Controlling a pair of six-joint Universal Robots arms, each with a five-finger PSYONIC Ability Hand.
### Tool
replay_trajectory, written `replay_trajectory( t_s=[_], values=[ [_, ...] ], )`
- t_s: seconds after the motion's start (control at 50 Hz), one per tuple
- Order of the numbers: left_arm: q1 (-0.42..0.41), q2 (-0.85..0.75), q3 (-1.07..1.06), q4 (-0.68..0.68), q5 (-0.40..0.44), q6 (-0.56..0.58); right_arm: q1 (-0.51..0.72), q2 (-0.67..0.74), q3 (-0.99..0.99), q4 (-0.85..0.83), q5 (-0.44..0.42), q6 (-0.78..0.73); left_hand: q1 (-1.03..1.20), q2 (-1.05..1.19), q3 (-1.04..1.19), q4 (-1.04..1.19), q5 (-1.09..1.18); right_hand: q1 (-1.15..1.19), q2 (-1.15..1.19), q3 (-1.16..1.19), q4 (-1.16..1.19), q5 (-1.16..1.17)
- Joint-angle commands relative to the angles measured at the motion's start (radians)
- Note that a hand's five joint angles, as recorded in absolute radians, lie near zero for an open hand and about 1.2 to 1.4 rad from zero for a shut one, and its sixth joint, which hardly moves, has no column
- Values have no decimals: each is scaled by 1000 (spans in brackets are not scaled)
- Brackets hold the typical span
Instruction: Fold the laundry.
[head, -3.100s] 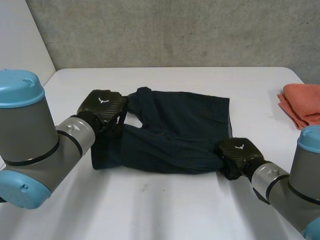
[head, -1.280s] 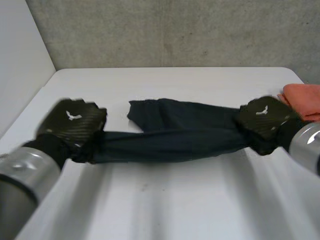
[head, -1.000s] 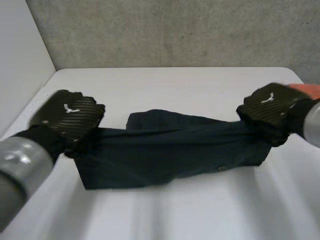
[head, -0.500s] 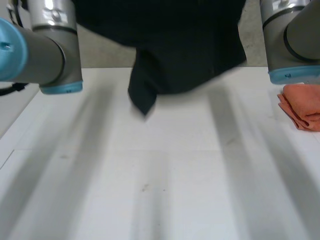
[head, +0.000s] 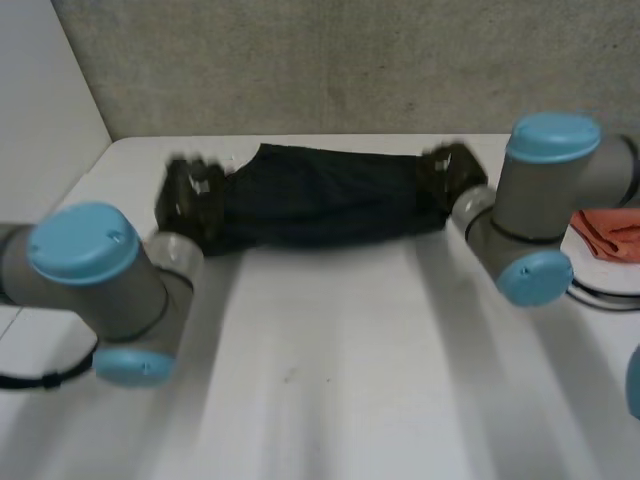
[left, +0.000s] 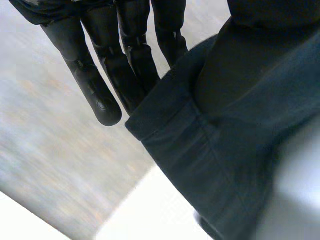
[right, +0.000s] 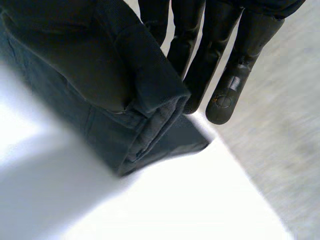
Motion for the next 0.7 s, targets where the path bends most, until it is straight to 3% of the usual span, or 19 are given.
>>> replay_trajectory(
  t_s=[0.02, 0.16, 0.26, 0.34, 0.42, 0.48, 0.58, 0.7],
  values=[
    [-28, 43, -76, -265, -63, 29, -8, -55, 129, 150, -4, -24, 243, 195, 202, 195, 246, 420, 219, 212, 206, 231],
    [-49, 226, -195, -500, -79, 37, -17, -305, 391, 311, -7, -102, 243, 195, 202, 195, 246, 420, 219, 212, 206, 231],
    [-83, 310, -252, -678, -77, 37, -19, -381, 568, 402, -4, -211, 243, 195, 202, 195, 246, 420, 219, 212, 206, 231],
    [-140, 384, -309, -900, -69, 49, -19, -490, 745, 474, 1, -309, 243, 195, 202, 195, 246, 420, 219, 212, 206, 231],
    [-202, 456, -352, -1030, -43, 112, -25, -618, 896, 529, -10, -392, 243, 195, 202, 195, 246, 420, 219, 212, 206, 231],
    [-215, 473, -349, -1028, -30, 161, -54, -690, 948, 537, -36, -424, 243, 195, 202, 195, 246, 420, 219, 212, 206, 231],
    [-138, 395, -231, -843, -26, 206, -83, -701, 912, 518, -96, -409, 243, 195, 202, 195, 246, 420, 219, 212, 206, 231],
    [-115, 139, -27, -571, -26, 218, -91, -497, 748, 312, -78, -247, 243, 195, 202, 195, 246, 420, 219, 212, 206, 231]
  ],
)
